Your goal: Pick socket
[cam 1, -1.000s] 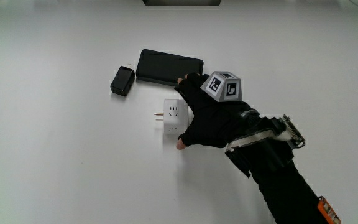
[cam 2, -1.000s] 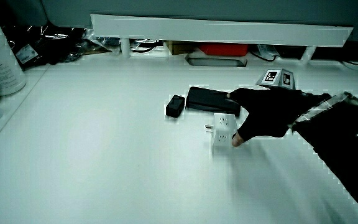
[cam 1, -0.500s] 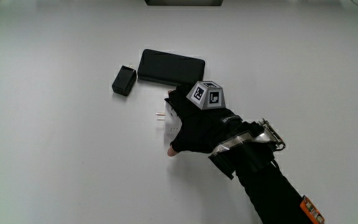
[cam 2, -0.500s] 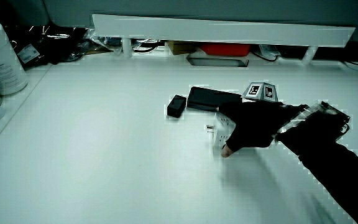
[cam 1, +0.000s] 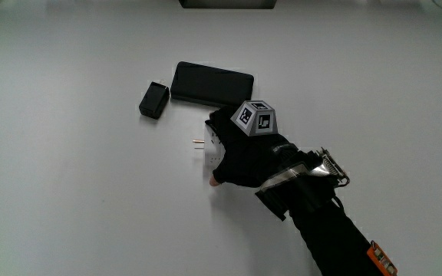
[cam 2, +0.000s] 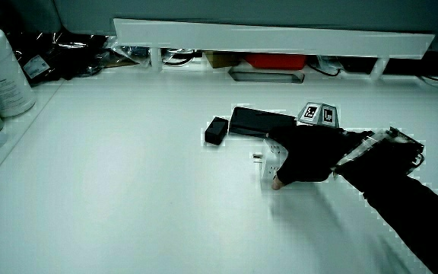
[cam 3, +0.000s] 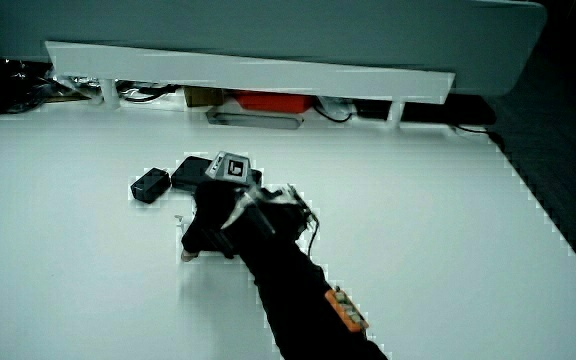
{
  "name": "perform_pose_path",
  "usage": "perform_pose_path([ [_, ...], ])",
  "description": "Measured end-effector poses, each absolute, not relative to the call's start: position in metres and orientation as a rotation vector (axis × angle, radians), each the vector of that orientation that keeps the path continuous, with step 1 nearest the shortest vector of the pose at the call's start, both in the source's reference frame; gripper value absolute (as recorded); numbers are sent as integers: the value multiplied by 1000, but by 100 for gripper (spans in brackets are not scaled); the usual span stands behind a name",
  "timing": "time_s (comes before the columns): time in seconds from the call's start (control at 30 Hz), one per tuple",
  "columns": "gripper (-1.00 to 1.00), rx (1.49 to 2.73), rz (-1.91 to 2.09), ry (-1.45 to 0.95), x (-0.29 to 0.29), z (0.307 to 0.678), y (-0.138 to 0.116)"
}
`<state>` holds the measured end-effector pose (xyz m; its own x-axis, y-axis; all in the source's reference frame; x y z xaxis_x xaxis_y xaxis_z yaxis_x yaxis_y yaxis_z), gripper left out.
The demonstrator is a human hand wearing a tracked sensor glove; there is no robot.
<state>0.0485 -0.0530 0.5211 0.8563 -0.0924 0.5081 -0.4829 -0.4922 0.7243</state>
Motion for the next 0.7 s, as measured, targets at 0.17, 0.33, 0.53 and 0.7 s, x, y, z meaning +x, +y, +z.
perform_pose_path([
  [0.17, 47, 2167, 526, -418, 51, 518, -54],
  [0.33, 76, 2199, 577, -429, 54, 515, -55],
  [0.53, 100, 2225, 577, -446, 55, 507, -55],
  [0.7, 100, 2229, 632, -473, 59, 494, -56],
])
